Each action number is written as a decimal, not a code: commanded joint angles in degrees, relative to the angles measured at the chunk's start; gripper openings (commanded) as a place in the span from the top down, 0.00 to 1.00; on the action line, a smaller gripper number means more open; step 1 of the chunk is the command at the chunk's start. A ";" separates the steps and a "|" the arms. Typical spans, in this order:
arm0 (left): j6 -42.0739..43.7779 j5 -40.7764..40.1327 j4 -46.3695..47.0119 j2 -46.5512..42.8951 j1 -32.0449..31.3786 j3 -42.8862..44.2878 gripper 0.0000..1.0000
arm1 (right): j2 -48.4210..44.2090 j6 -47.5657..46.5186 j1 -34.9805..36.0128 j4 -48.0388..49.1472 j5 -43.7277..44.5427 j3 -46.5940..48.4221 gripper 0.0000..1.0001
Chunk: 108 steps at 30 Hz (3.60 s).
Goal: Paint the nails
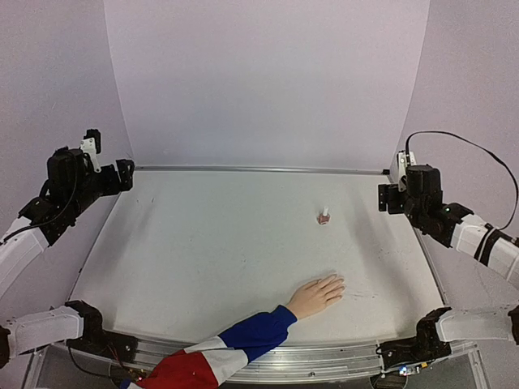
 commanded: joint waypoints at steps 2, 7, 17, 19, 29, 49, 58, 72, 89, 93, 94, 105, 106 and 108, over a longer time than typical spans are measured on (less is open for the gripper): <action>-4.65 0.15 6.54 -1.06 4.49 -2.39 0.01 | 2.90 6.06 -6.27 2.93 -4.23 -0.07 0.02; -7.03 1.73 8.78 -1.30 7.49 -3.82 0.01 | 5.34 8.82 -10.22 2.71 -7.23 0.42 0.02; -8.28 11.47 10.69 -0.99 9.66 -2.00 0.01 | 11.31 10.76 -13.13 0.86 -19.02 3.99 0.02; -7.47 16.18 10.15 -0.30 9.78 -0.56 0.00 | 14.65 11.16 -12.88 -0.94 -20.79 6.70 0.02; -2.09 29.06 -2.13 4.75 9.97 10.99 0.00 | 28.15 11.42 -7.09 -6.19 -26.55 19.24 0.02; 3.21 29.69 -5.40 2.75 4.27 10.71 0.00 | 48.17 15.81 0.02 -14.40 -27.25 36.04 0.18; 3.20 30.14 -5.40 4.06 3.47 10.62 0.00 | 51.89 15.92 0.16 -15.98 -27.74 38.26 0.39; 3.12 30.94 -5.56 4.67 3.36 10.58 0.00 | 57.44 15.65 0.90 -17.37 -27.18 42.54 0.59; 2.66 31.60 -5.96 5.49 3.05 10.80 0.01 | 57.14 15.74 1.76 -17.89 -26.24 42.39 0.94; 0.29 32.67 -6.10 6.73 3.04 11.41 0.01 | 51.37 16.01 2.42 -18.36 -27.81 39.62 0.99; -1.18 33.45 -6.10 7.39 3.05 11.74 0.01 | 49.35 16.40 2.41 -18.59 -30.09 38.72 1.00; -5.04 38.38 8.79 21.22 -12.83 9.62 0.01 | 31.12 25.04 7.73 -16.86 -49.62 30.15 1.00; -2.27 36.08 11.88 22.16 -15.53 8.57 0.01 | 30.22 25.77 8.58 -16.19 -50.73 29.96 1.00; 4.21 31.86 20.35 24.04 -20.22 5.02 0.01 | 28.80 27.06 9.97 -15.50 -51.97 30.05 1.00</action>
